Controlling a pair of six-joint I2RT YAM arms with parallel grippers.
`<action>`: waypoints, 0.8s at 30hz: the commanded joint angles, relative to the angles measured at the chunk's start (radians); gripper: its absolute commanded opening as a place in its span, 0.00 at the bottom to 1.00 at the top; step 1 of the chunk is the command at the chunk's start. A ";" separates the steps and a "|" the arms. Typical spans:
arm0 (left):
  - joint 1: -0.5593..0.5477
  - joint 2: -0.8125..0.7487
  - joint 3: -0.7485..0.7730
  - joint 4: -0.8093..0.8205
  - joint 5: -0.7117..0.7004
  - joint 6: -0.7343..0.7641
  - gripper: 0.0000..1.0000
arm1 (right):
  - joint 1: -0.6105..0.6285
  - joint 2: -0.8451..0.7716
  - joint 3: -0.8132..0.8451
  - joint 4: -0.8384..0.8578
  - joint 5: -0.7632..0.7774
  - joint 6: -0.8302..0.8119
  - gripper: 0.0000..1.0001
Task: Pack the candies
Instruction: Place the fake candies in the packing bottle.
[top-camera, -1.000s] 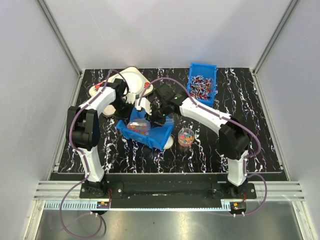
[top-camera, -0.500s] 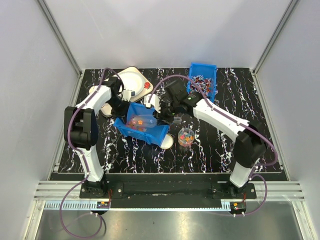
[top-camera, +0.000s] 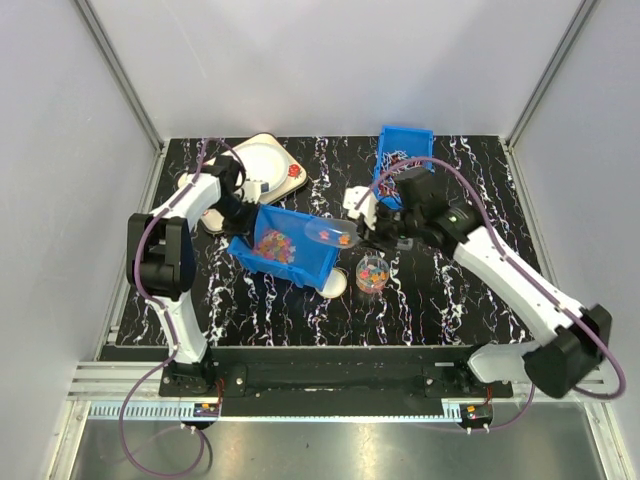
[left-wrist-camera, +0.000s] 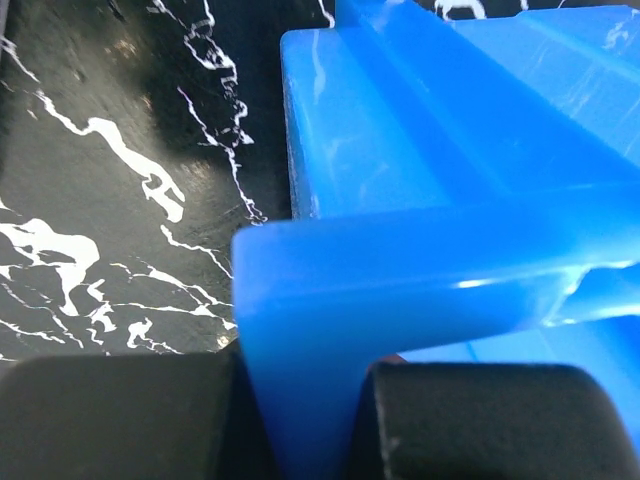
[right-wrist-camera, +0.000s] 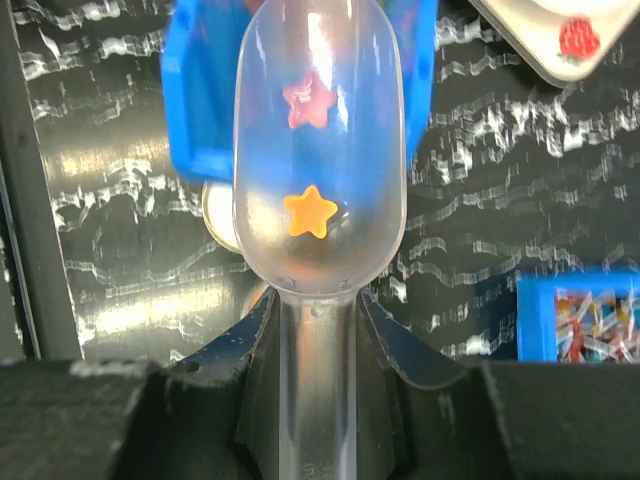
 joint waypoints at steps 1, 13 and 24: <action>0.013 -0.086 -0.013 0.023 0.085 -0.014 0.00 | -0.036 -0.132 -0.081 -0.094 0.084 -0.068 0.00; 0.044 -0.094 -0.024 0.035 0.112 -0.022 0.00 | -0.044 -0.252 -0.207 -0.283 0.296 -0.138 0.00; 0.050 -0.089 -0.027 0.038 0.116 -0.028 0.00 | -0.043 -0.209 -0.187 -0.370 0.525 -0.195 0.00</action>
